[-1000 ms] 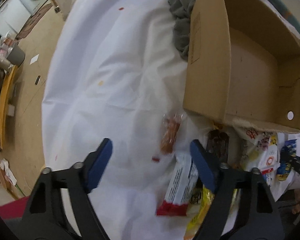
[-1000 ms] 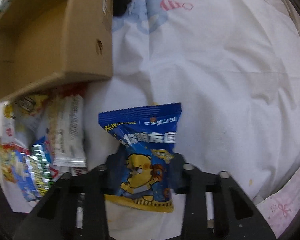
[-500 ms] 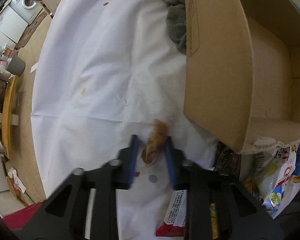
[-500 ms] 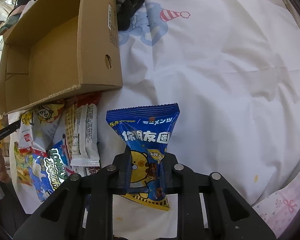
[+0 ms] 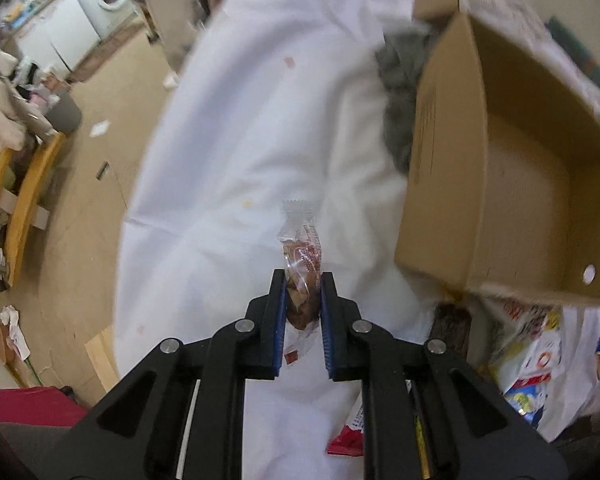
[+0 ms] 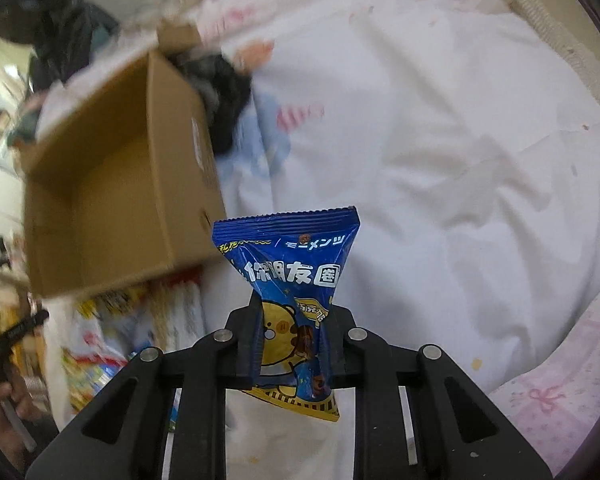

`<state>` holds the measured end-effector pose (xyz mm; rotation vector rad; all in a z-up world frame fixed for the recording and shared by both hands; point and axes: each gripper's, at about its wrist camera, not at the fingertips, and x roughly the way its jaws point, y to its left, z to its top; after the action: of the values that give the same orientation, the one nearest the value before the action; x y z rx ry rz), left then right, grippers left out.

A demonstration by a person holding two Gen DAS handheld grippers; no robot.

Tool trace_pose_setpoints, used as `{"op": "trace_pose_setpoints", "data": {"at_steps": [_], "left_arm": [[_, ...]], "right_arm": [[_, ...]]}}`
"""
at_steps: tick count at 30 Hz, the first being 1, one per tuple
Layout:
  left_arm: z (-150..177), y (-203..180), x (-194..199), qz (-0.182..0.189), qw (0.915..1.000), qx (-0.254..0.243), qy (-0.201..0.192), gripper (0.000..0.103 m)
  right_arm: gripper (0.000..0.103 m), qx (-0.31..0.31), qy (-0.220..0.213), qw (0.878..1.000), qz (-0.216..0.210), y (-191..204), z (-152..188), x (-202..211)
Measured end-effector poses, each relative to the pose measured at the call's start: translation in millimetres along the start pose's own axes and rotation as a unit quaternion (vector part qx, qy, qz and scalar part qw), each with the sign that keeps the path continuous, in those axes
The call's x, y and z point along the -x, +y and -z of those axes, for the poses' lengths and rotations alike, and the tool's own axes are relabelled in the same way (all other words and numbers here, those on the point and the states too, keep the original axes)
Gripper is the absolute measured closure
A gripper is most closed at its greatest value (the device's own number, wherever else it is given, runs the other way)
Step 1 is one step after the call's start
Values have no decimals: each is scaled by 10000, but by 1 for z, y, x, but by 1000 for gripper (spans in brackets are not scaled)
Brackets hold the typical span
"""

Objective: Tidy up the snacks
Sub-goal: 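Carry both held snacks over the cardboard box and open both tools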

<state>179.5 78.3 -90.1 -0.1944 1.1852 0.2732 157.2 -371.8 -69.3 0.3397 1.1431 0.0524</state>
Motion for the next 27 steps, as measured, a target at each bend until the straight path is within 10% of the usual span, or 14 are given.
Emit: {"op": "trace_pose_setpoints", "data": {"at_steps": [11, 27], "left_arm": [[-3, -30, 96, 484, 9840, -573, -1614, 91], [-30, -96, 93, 864, 9758, -1263, -1563, 90]], "right_arm": [[80, 576, -1211, 9841, -1166, 61, -15, 43], [80, 1120, -1114, 9777, -1385, 114, -30, 20]]}}
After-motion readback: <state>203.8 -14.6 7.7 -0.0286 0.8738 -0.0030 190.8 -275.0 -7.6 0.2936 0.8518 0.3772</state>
